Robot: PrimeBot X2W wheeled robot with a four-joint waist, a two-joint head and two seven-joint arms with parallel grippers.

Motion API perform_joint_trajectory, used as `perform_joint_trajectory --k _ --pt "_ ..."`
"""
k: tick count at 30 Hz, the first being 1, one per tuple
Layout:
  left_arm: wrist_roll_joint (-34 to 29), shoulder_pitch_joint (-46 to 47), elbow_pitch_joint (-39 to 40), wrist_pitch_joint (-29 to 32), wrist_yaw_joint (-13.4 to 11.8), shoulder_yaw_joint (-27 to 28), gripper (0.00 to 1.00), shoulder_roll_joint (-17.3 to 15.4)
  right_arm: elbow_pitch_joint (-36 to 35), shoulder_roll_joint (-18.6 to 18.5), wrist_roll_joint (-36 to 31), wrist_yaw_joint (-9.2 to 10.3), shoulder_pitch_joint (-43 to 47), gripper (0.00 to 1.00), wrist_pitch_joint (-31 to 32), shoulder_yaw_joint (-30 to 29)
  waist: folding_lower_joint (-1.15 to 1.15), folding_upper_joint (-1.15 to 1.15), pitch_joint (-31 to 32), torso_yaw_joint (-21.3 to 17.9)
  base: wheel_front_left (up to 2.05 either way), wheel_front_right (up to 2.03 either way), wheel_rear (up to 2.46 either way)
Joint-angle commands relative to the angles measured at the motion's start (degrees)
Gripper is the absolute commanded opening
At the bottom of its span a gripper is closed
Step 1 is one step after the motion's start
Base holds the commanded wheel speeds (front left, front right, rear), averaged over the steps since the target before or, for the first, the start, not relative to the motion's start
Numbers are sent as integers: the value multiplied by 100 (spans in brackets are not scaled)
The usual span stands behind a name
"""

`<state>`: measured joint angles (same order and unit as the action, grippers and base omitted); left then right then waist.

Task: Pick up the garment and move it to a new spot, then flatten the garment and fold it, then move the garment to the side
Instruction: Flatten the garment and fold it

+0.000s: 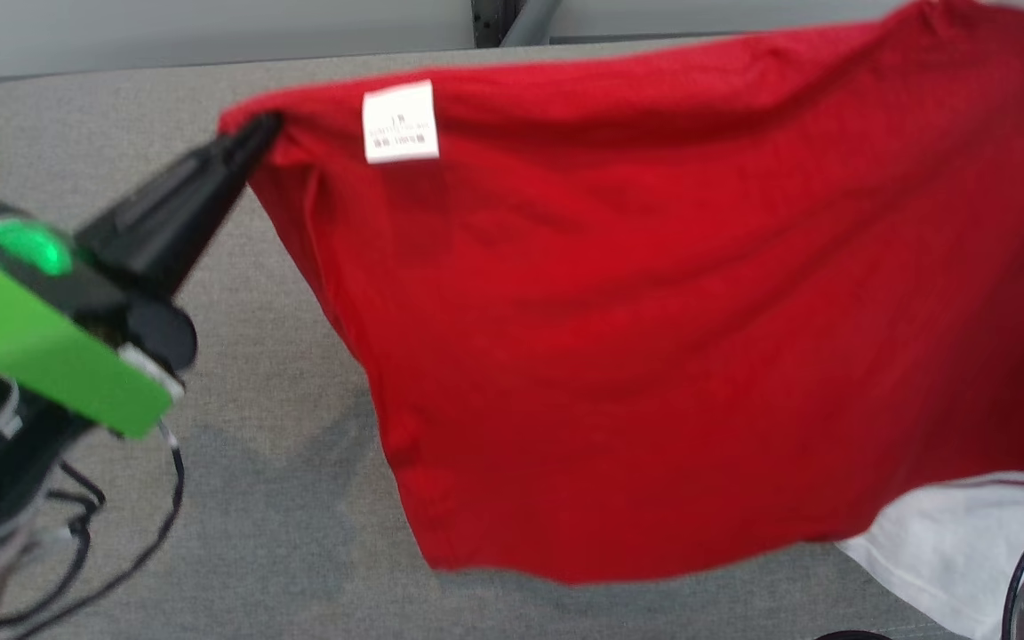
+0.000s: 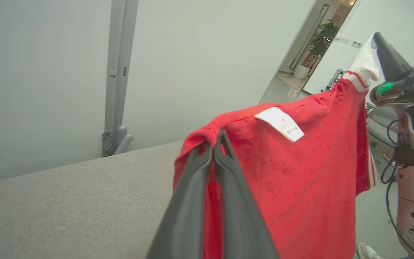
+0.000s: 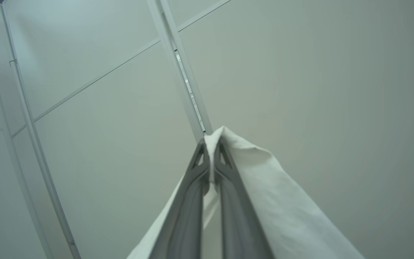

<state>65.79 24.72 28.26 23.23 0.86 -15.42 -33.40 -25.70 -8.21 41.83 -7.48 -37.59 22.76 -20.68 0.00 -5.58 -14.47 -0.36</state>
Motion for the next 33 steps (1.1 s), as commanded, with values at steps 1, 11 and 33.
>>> perform_joint_trajectory --k 1,11,33 --pt "90 494 -263 125 28 4 0 7 215 -60 -228 -1 -401 0 66 135 0 0 -756 95 0 0 0" --pt "-1423 4620 -3909 -430 250 -177 0 535 3050 310 -2194 -1 -4033 0 -694 1190 0 0 -2373 106 0 0 0" --pt "-2848 2105 -4678 -3842 657 -413 0 578 3331 -621 -811 0 -18 0 -2916 2628 0 0 -2338 -166 0 0 0"
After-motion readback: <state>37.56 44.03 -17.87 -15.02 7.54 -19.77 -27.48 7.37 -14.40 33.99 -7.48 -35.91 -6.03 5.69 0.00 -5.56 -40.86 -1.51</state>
